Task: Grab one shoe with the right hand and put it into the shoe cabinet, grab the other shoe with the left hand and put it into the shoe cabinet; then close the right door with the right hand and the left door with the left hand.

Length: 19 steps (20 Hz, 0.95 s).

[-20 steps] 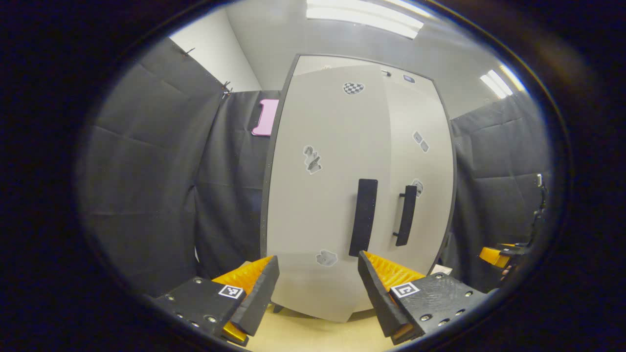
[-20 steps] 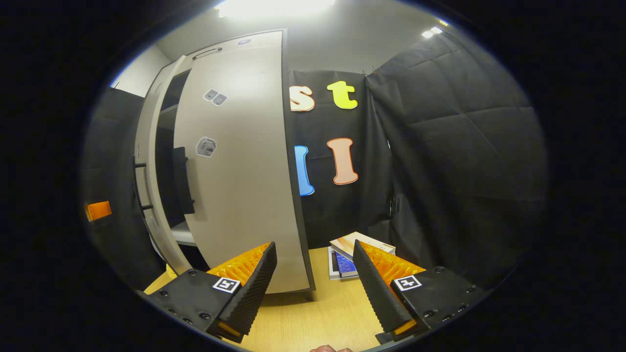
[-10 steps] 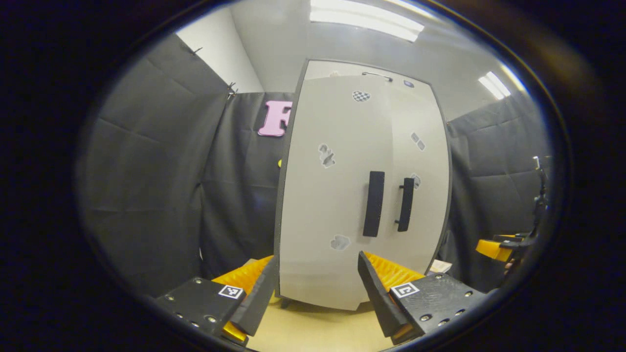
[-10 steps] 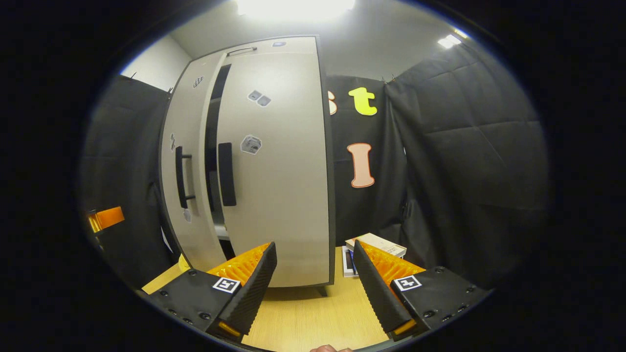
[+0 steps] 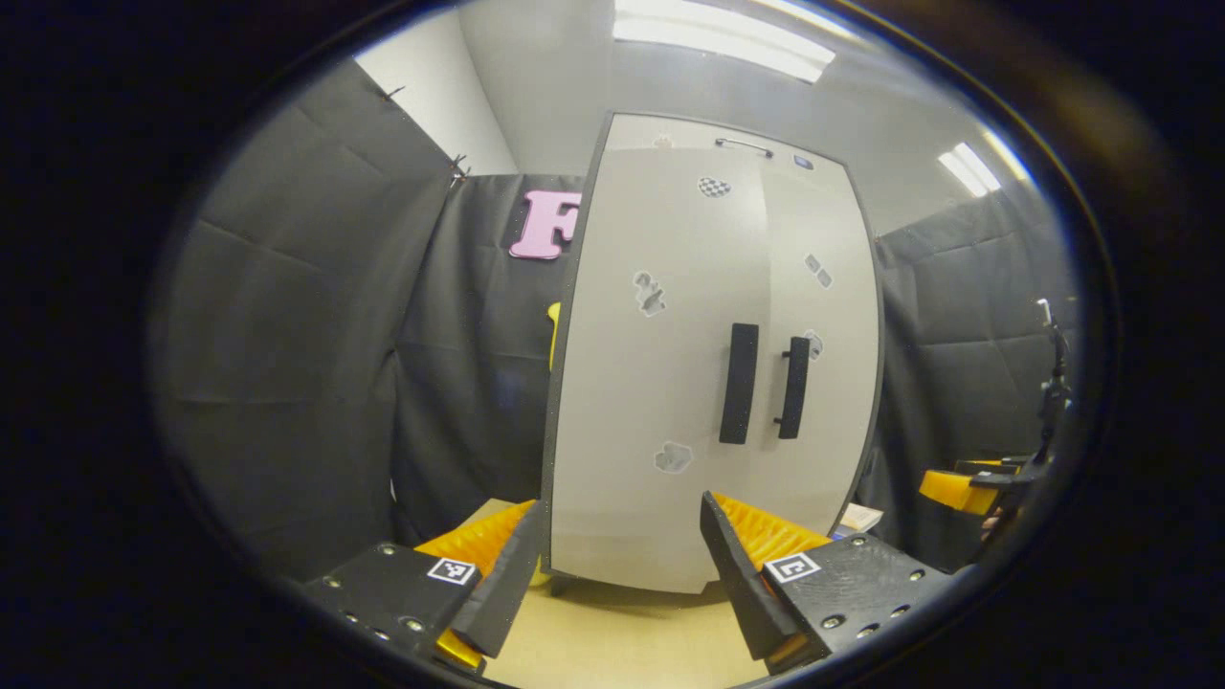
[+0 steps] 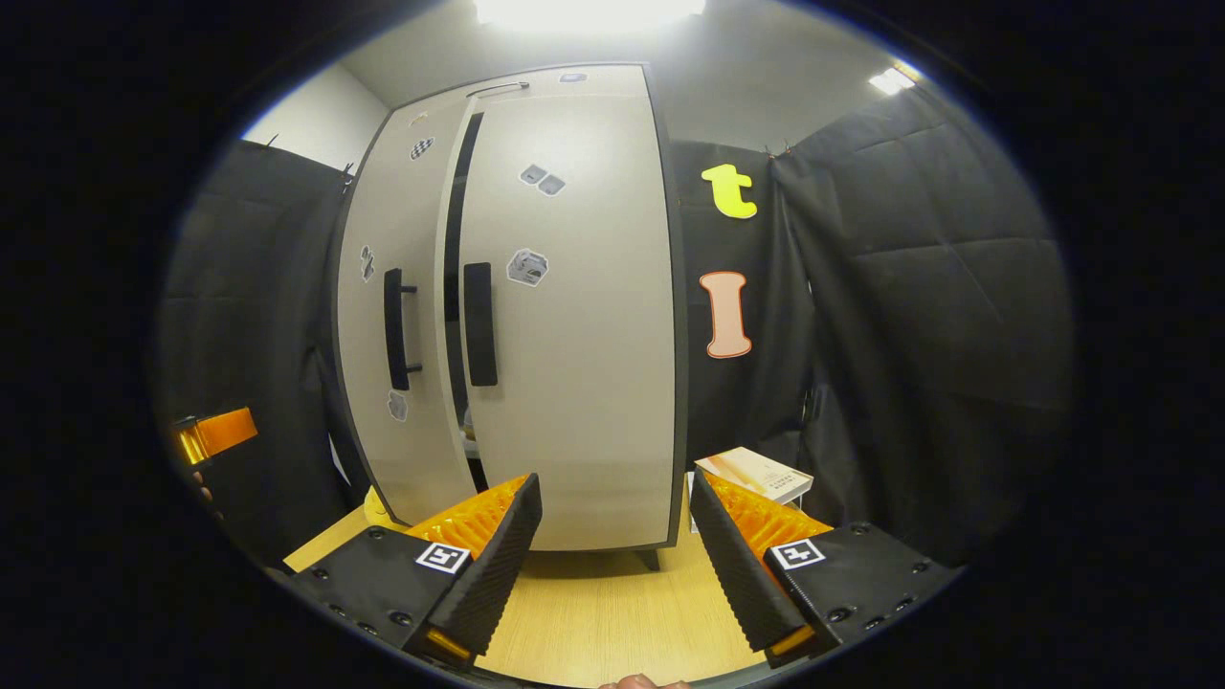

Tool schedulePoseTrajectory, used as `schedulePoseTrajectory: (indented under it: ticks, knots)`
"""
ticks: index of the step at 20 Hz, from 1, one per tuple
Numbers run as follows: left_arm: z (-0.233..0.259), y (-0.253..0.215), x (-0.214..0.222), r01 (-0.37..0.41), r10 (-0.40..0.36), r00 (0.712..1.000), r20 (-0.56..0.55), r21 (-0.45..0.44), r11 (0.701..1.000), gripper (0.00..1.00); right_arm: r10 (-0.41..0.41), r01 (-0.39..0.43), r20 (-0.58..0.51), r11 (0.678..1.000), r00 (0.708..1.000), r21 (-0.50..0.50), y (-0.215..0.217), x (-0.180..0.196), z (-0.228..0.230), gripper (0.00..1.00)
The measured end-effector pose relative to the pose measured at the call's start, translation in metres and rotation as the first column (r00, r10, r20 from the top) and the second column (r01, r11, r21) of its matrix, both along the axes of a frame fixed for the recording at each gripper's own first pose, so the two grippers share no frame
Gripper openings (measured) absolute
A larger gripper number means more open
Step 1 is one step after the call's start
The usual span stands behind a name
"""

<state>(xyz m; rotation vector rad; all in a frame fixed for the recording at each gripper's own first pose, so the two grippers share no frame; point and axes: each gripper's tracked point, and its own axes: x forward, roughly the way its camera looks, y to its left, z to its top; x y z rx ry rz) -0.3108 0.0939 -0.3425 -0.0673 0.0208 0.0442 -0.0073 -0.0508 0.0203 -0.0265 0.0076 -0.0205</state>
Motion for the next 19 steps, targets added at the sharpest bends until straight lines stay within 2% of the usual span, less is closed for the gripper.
schedulePoseTrajectory:
  ticks: [1,5,6,7,13,19]
  knots:
    - [0.001,0.002,0.0,-0.003,0.003,1.0,0.002,0.002,1.0,0.93,0.002,-0.002,-0.006,1.0,1.0,0.003,0.0,0.001,-0.001,0.98]
    - [0.006,0.012,-0.002,-0.03,0.03,0.999,0.02,-0.003,1.0,0.93,0.008,-0.008,-0.001,1.0,1.0,0.0,-0.001,0.004,0.002,0.98]
    - [0.005,0.014,-0.001,-0.033,0.033,0.999,0.021,-0.006,0.999,0.96,0.003,-0.003,0.003,1.0,1.0,-0.005,-0.003,0.005,0.002,0.98]
    - [0.003,0.016,0.0,-0.038,0.039,0.999,0.019,-0.008,0.999,0.93,0.002,-0.002,0.003,1.0,1.0,-0.004,-0.004,0.005,0.002,0.98]
    - [-0.003,0.028,0.003,-0.085,0.085,0.996,0.007,-0.018,0.996,0.93,-0.002,0.002,0.006,1.0,1.0,-0.008,-0.004,0.011,0.007,0.98]
    - [-0.005,0.032,0.006,-0.091,0.092,0.996,0.022,-0.032,0.995,0.93,-0.022,0.022,0.001,0.999,1.0,-0.026,-0.012,0.009,0.001,0.98]
